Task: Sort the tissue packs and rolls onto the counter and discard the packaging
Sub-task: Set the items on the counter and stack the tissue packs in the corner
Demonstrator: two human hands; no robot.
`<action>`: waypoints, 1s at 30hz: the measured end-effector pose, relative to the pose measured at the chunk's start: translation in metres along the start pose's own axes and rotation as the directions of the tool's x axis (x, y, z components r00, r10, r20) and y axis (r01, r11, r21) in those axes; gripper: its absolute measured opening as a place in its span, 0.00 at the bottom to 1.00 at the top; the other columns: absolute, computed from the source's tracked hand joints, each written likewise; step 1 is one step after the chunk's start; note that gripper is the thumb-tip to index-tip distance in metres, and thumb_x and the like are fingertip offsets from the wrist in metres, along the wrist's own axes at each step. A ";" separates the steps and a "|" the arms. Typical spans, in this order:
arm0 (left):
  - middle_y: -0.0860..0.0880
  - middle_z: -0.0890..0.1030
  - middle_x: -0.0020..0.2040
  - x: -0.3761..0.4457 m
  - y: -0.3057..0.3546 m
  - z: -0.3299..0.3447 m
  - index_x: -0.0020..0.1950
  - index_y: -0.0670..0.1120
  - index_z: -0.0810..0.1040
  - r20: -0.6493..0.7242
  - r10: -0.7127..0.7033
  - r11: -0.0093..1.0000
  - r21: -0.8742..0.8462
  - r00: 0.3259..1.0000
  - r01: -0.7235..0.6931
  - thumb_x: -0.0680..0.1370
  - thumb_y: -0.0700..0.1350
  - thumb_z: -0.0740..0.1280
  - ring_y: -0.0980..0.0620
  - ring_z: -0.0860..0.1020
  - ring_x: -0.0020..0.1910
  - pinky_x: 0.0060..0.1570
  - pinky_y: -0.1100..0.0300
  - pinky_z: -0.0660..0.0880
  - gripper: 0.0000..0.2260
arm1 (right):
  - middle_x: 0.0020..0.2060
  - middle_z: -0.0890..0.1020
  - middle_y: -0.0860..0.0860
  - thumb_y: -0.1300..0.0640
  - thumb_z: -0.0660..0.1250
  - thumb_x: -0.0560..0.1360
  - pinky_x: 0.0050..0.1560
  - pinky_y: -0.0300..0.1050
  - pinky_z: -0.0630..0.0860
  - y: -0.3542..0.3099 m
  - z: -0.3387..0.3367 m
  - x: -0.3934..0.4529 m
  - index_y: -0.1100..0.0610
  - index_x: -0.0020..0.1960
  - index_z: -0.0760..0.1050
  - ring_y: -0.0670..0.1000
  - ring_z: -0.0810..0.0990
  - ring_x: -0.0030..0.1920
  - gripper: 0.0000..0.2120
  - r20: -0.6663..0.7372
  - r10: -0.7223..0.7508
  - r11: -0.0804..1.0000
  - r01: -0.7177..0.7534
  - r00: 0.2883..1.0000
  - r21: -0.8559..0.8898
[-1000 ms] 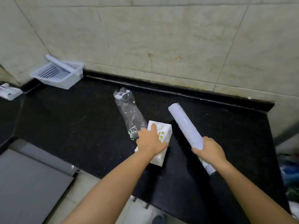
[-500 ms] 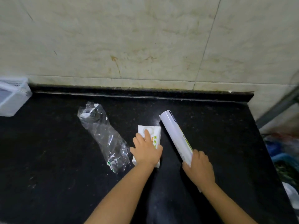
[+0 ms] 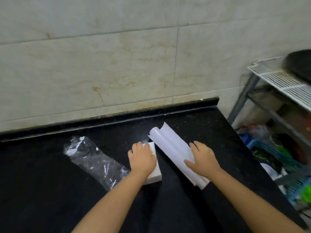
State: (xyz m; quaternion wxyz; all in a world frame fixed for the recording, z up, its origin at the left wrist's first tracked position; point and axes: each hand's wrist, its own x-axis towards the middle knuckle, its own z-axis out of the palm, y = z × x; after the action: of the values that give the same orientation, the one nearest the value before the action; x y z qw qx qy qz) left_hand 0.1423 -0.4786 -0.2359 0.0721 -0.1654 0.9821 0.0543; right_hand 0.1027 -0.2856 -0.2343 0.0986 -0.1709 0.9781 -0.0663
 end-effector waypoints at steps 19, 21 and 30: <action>0.39 0.72 0.65 -0.045 0.404 -0.135 0.65 0.41 0.70 -0.166 0.522 0.845 -0.031 0.836 -0.534 0.78 0.50 0.58 0.40 0.69 0.65 0.61 0.49 0.70 0.19 | 0.65 0.74 0.58 0.51 0.62 0.75 0.59 0.52 0.72 0.325 -0.242 -0.127 0.59 0.67 0.68 0.58 0.73 0.63 0.23 -0.457 0.258 0.966 -0.231 0.851 0.114; 0.39 0.72 0.64 -0.049 0.441 -0.143 0.64 0.41 0.71 -0.173 0.503 0.858 -0.017 0.847 -0.513 0.78 0.51 0.58 0.40 0.69 0.65 0.60 0.48 0.70 0.19 | 0.61 0.76 0.58 0.51 0.61 0.75 0.53 0.50 0.74 0.363 -0.255 -0.128 0.60 0.64 0.70 0.59 0.75 0.59 0.21 -0.444 0.292 0.956 -0.262 0.847 0.129; 0.41 0.72 0.65 -0.016 0.528 -0.171 0.65 0.44 0.69 -0.162 0.418 0.909 0.086 0.894 -0.409 0.79 0.53 0.57 0.41 0.69 0.66 0.61 0.46 0.70 0.19 | 0.58 0.78 0.59 0.51 0.60 0.75 0.53 0.50 0.74 0.462 -0.280 -0.058 0.61 0.61 0.73 0.59 0.77 0.57 0.19 -0.472 0.353 0.934 -0.277 0.808 0.224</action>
State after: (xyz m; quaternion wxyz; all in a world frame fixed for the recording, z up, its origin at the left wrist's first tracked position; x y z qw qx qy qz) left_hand -0.0391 -0.0002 -0.0218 -0.0242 0.0447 0.9983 0.0291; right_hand -0.0526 0.1921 -0.0274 -0.1393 0.0249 0.9766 -0.1619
